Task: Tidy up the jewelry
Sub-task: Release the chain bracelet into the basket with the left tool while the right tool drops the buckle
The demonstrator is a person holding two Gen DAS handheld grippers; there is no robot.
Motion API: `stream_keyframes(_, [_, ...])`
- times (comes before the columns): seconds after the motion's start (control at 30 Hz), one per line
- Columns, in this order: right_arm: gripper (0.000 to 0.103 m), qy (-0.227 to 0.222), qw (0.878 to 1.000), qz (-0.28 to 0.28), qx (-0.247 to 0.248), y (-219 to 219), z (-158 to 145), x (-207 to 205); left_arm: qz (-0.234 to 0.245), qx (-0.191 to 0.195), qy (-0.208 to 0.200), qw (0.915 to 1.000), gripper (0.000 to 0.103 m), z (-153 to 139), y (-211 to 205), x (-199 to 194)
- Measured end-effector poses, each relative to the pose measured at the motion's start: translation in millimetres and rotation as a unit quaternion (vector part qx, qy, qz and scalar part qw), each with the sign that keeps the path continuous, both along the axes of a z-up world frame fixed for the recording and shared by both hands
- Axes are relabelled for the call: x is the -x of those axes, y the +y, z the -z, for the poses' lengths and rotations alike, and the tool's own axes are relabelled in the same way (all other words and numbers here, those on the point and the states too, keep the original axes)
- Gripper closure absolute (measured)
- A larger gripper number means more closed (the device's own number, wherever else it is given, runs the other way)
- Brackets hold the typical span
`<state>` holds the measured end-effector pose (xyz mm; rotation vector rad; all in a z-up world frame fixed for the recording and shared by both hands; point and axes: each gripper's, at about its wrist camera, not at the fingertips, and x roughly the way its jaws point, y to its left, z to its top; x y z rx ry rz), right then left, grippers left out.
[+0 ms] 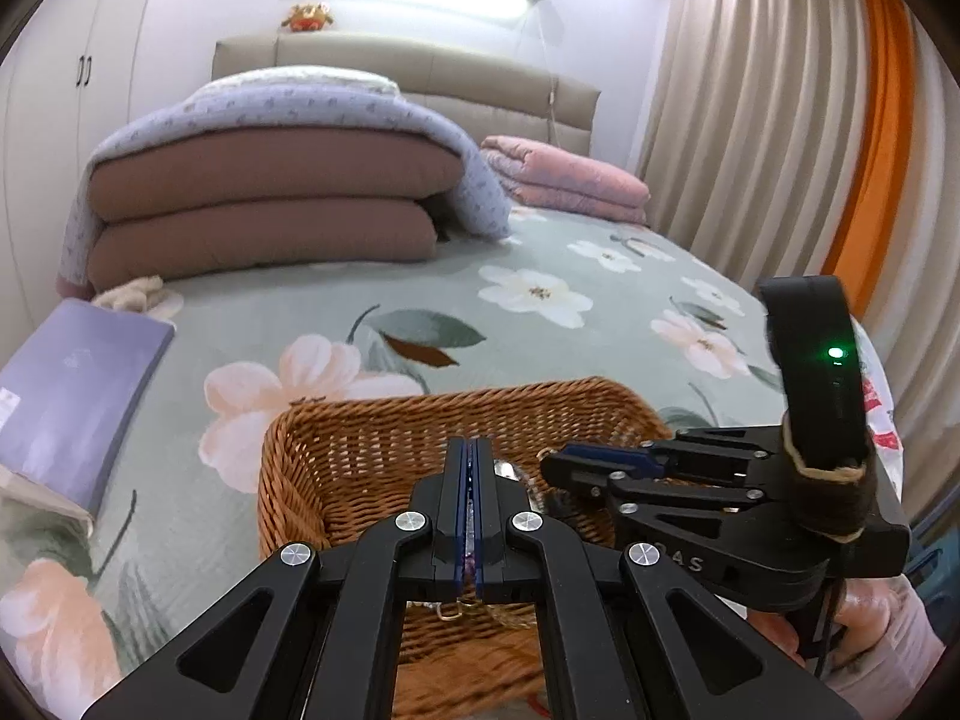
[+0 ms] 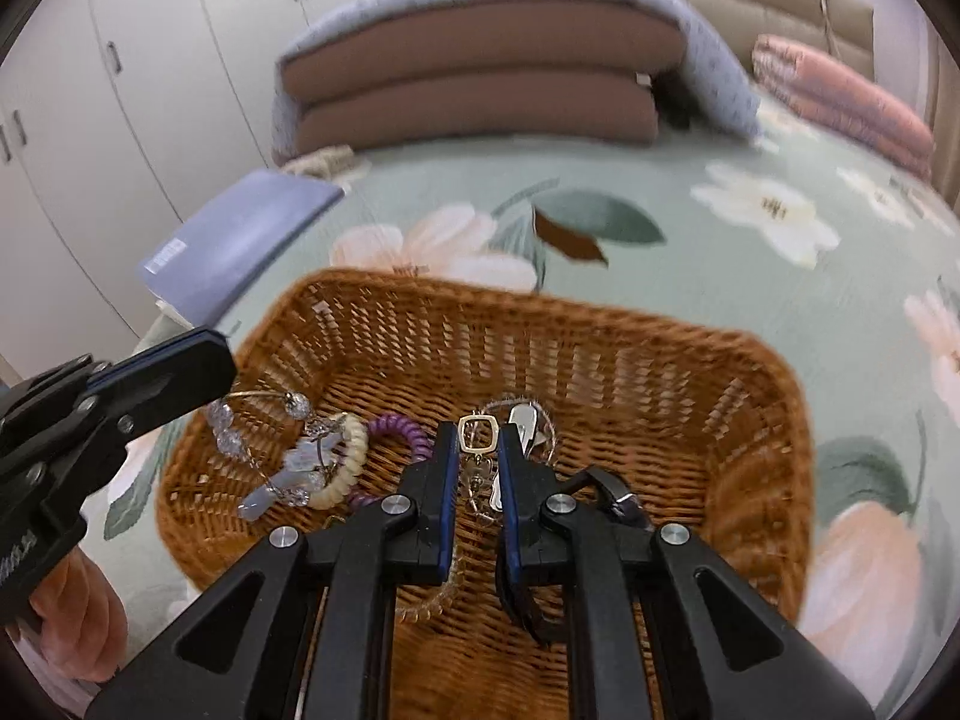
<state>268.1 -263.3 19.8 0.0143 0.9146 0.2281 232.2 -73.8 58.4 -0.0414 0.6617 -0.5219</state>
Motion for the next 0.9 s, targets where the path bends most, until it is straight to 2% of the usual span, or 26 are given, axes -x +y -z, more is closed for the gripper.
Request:
stream_keyframes(0.1, [0.088,0.024,1.000,0.009,-0.006,-1.2,10.9,-9.3,0.000,-0.002,0.015,0.9999,0.102,11.5,0.4,-8.5])
stream_keyframes(0.23, [0.084,0.023,1.000,0.014,-0.013,-4.4,10.5,-10.0,0.001,-0.011,0.027,0.9996,0.102,23.6,-1.0,-12.3])
stream_keyframes(0.3, [0.073,0.017,1.000,0.016,-0.008,-4.6,7.7,-8.6,0.003,-0.017,0.029,0.9994,0.102,26.9,-1.1,-11.9])
stream_keyframes(0.33, [0.063,0.014,1.000,0.017,-0.007,-5.0,6.3,-6.6,0.005,-0.017,0.029,0.9994,0.102,27.3,-0.7,-11.3])
stream_keyframes(0.37, [0.061,0.014,1.000,0.017,-0.009,-5.7,5.3,-6.0,0.006,-0.015,0.030,0.9994,0.099,27.1,-0.2,-10.9])
stream_keyframes(0.43, [0.061,0.010,1.000,0.012,-0.020,-6.8,1.1,1.6,0.008,-0.010,0.035,0.9993,0.088,25.8,2.1,-9.9])
stream_keyframes(0.5, [0.061,0.000,1.000,0.008,-0.024,-7.3,-4.9,12.1,0.004,-0.005,0.030,0.9995,0.066,21.9,6.2,-4.4])
stream_keyframes(0.57, [0.061,-0.013,0.999,-0.001,-0.033,-8.2,-11.1,27.0,0.005,-0.002,0.017,0.9998,0.060,16.6,9.3,3.8])
stream_keyframes(0.67, [0.061,-0.027,0.999,-0.017,-0.040,-7.0,-18.6,53.1,0.017,0.011,0.003,0.9998,0.060,6.4,16.4,20.5])
stream_keyframes(0.73, [0.061,-0.035,0.998,-0.029,-0.037,-4.5,-22.0,73.7,0.016,0.009,-0.019,0.9997,0.060,-1.1,22.0,37.5])
stream_keyframes(0.9, [0.061,-0.044,0.997,-0.049,-0.027,1.4,-24.0,123.3,0.023,0.014,-0.042,0.9987,0.060,-11.6,35.5,75.5])
